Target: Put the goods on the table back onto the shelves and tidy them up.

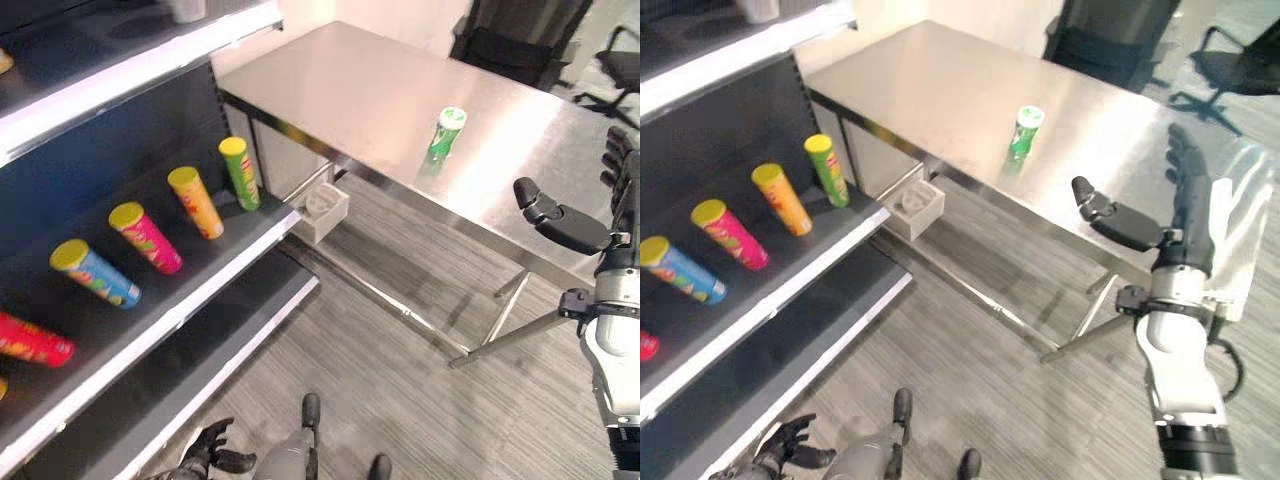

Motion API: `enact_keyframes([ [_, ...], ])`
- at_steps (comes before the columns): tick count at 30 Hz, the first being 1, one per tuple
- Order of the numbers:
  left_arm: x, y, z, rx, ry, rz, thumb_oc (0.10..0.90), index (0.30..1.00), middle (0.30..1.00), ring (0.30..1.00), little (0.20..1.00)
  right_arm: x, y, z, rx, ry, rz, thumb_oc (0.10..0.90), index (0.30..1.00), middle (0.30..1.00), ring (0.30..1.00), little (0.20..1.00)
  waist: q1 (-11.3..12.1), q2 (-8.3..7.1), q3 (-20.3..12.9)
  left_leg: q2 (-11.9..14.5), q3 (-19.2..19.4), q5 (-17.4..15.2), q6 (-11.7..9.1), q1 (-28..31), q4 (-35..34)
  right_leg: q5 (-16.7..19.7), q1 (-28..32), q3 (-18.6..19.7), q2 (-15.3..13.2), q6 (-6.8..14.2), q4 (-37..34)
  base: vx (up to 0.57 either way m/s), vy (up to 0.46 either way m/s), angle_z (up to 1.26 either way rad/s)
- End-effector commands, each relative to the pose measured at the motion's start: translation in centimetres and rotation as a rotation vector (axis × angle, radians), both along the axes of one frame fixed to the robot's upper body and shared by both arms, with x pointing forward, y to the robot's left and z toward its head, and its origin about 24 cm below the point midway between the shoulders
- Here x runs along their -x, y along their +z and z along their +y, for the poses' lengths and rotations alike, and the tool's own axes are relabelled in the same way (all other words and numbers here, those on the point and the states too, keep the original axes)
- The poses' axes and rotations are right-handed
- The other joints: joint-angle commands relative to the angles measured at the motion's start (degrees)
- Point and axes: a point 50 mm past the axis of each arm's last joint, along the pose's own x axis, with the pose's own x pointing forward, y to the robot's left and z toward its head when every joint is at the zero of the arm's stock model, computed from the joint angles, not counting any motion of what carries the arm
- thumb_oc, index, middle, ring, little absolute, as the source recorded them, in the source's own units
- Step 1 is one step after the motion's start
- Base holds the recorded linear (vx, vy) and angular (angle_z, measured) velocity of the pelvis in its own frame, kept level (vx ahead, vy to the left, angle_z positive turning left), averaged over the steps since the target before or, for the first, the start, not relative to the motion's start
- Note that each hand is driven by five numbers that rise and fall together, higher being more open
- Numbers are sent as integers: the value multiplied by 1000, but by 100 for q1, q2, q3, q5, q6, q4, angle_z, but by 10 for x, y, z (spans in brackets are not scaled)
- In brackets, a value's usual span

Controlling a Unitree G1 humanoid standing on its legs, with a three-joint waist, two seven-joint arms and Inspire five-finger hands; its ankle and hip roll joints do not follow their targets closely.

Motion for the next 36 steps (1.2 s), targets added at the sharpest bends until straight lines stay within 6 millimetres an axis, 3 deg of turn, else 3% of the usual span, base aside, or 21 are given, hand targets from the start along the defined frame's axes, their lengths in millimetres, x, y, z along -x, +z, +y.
enact_keyframes([
  [1,-15,13,12,-60,-46,-79,800,900,900,900,900,-8,71,9,178,27,-247,800,900,900,900,900,360,-234,-137,272,61,58,193,704,-189,-189,-133,-105,186,204,989,133,153,-110],
  [2,-15,13,12,-60,-44,-79,800,900,900,900,900,-8,72,10,179,28,-247,800,900,900,900,900,386,-237,-122,268,97,58,200,729,-206,-238,-173,-65,167,212,1083,159,231,-96],
  [3,-24,18,17,-83,-57,-103,800,900,900,900,900,-14,67,15,174,56,-220,800,900,900,900,900,308,-181,91,303,214,-85,426,1106,-211,92,-924,-17,-177,583,2826,137,126,-113],
  [4,-29,22,20,-90,-61,-126,800,900,900,900,900,-14,62,14,163,55,-199,800,900,900,900,900,308,-163,87,329,174,-155,439,1189,-259,136,-1067,-83,-426,525,2915,142,120,-33],
  [5,-29,22,20,-91,-61,-125,800,900,900,900,900,-14,62,14,163,55,-199,800,900,900,900,900,302,-172,83,320,166,-154,440,1191,-264,122,-1069,-90,-436,526,2929,149,-86,-18],
  [6,-36,26,20,-94,-75,-154,800,900,900,900,900,-13,61,10,161,40,-193,800,900,900,900,900,316,-161,44,372,67,-237,379,1221,-301,132,-1121,-85,-688,447,2479,93,-77,24],
  [7,-35,26,21,-94,-76,-153,800,900,900,900,900,-13,61,10,161,40,-192,800,900,900,900,900,301,-152,40,381,46,-242,375,1223,-299,144,-1085,-115,-677,445,2434,194,-185,54],
  [8,-41,29,22,-98,-77,-174,800,900,900,900,900,-11,61,5,157,17,-192,800,900,900,900,900,259,-201,30,370,-80,-325,311,1251,-309,296,-1197,80,-791,457,1751,123,-109,76],
  [9,-41,29,22,-99,-78,-173,800,900,900,900,900,-11,61,5,156,16,-192,800,900,900,900,900,257,-188,24,386,-92,-342,308,1256,-304,340,-1135,52,-766,461,1647,171,-165,64],
  [13,-42,31,27,-124,-96,-167,800,900,900,900,900,-4,52,-10,185,-66,-141,800,900,900,900,900,89,-334,41,339,-362,-516,212,1426,-347,855,-1322,634,-701,646,480,172,-154,53],
  [15,-41,31,27,-122,-95,-167,800,900,900,900,900,7,44,-19,171,-103,-128,800,900,900,900,900,7,-479,-66,344,-471,-548,161,1482,-332,1010,-1134,725,-692,714,454,179,-188,89],
  [21,-30,24,21,-83,-85,-134,800,900,900,900,900,20,46,-29,199,-140,-115,800,900,900,900,900,-73,-408,-245,705,-689,-538,-46,1568,-384,794,-745,384,-459,575,225,128,-196,77],
  [29,-22,18,12,-54,-94,-101,800,900,900,900,900,31,56,-35,213,-172,-170,800,900,900,900,900,-117,-289,-358,1077,-696,-431,-303,1641,-486,497,-463,114,-179,422,74,58,-133,15],
  [36,-19,18,15,-44,-91,-91,800,900,900,900,900,33,37,-37,132,-32,-51,800,900,900,900,900,-225,-246,-292,1390,-468,-344,-539,1682,-369,306,-328,-20,57,282,74,12,-121,-10],
])
